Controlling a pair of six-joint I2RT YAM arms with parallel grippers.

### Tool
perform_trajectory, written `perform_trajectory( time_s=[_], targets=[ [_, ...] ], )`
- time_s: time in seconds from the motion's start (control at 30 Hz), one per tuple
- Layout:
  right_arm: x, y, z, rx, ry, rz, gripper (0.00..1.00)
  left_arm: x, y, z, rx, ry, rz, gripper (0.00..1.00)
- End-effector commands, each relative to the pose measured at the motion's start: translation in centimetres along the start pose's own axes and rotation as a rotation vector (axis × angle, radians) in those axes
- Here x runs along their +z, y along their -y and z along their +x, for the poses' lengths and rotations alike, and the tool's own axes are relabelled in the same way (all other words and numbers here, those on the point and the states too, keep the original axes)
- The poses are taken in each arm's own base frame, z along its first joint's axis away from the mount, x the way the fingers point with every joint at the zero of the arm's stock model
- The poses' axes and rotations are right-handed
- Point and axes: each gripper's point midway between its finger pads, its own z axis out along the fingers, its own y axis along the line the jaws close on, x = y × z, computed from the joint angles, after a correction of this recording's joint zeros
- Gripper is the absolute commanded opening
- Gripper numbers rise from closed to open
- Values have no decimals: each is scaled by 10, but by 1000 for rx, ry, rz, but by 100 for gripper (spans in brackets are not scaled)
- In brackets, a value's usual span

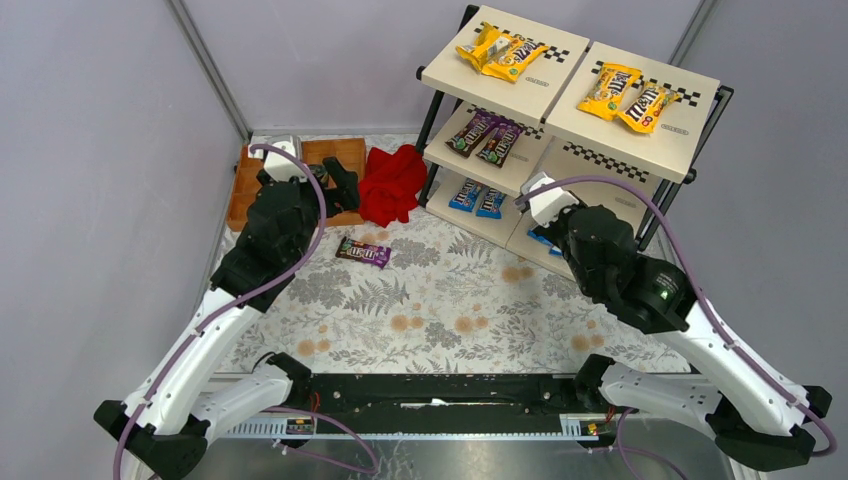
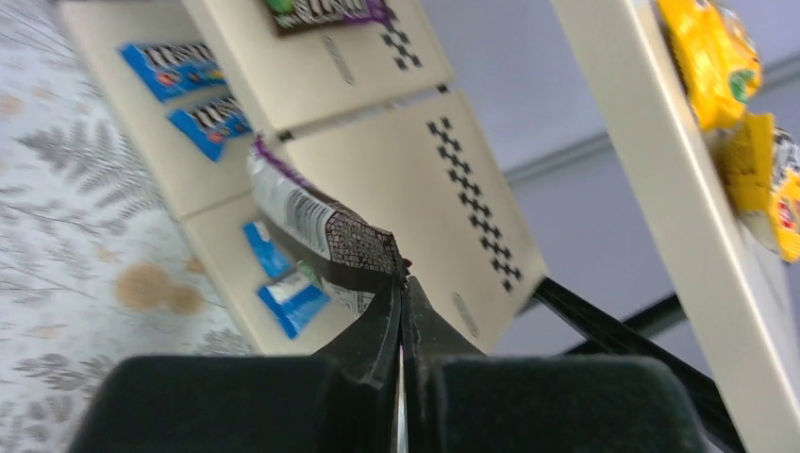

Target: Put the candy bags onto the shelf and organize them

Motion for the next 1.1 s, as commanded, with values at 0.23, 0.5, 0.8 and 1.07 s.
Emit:
perform_trajectory(
  time_s=[0.23,0.5,0.8,1.07],
  targets=[
    [-4,67,12,-342,-236,310,0,-11,9,-16,-35,54,54,99],
    [14,82,26,-461,-340,340,0,-14,10,-19,-37,64,59,99],
    [46,54,53,-570,-428,246,0,-15,11,-18,-32,64,58,99],
    [65,18,68,-545,-423,96,0,-14,11,-17,-29,61,56,99]
  ],
)
